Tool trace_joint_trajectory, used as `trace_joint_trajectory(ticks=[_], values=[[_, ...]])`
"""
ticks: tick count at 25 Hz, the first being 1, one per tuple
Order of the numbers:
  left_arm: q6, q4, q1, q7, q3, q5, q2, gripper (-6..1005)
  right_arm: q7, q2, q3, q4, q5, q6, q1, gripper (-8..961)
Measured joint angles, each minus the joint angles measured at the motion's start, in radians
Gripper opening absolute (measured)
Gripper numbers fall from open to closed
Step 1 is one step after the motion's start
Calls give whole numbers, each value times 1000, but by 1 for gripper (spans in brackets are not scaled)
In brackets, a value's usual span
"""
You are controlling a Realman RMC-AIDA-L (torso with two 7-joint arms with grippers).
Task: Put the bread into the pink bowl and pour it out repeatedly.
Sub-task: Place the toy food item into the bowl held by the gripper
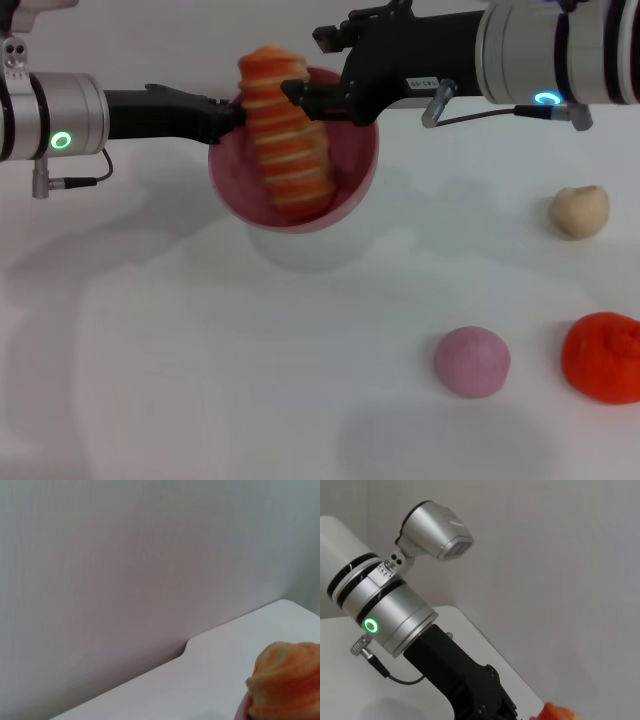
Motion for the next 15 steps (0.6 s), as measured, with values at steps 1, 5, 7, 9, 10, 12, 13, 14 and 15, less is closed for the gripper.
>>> trace_joint_trajectory(ticks=[1, 5, 7, 9, 10, 12, 13, 14, 15], values=[[0, -4, 0, -1, 0, 0, 0, 48, -8, 1, 0, -3, 0, 2, -2, 463], [5, -12, 0, -4, 1, 6, 3, 48, -51, 6, 0, -41, 4, 48, -22, 577], [8, -12, 0, -13, 2, 17, 5, 48, -82, 7, 0, -55, 18, 109, -37, 634], [11, -11, 0, -25, 2, 31, 7, 48, -131, 8, -1, -51, 64, 199, -56, 634], [15, -9, 0, -41, 5, 47, 8, 48, -168, 8, -1, -43, 102, 253, -69, 634], [25, -4, 0, -64, 6, 77, 10, 48, -261, 7, -12, -21, 200, 361, -96, 634], [35, -3, 0, -69, 4, 85, 13, 48, -318, 5, -26, -5, 265, 427, -111, 634], [35, -3, 0, -69, 4, 85, 13, 49, -386, 3, -40, 10, 327, 490, -126, 634], [54, -3, -1, -83, 2, 95, 20, 49, -443, 1, -56, 24, 377, 540, -138, 634]])
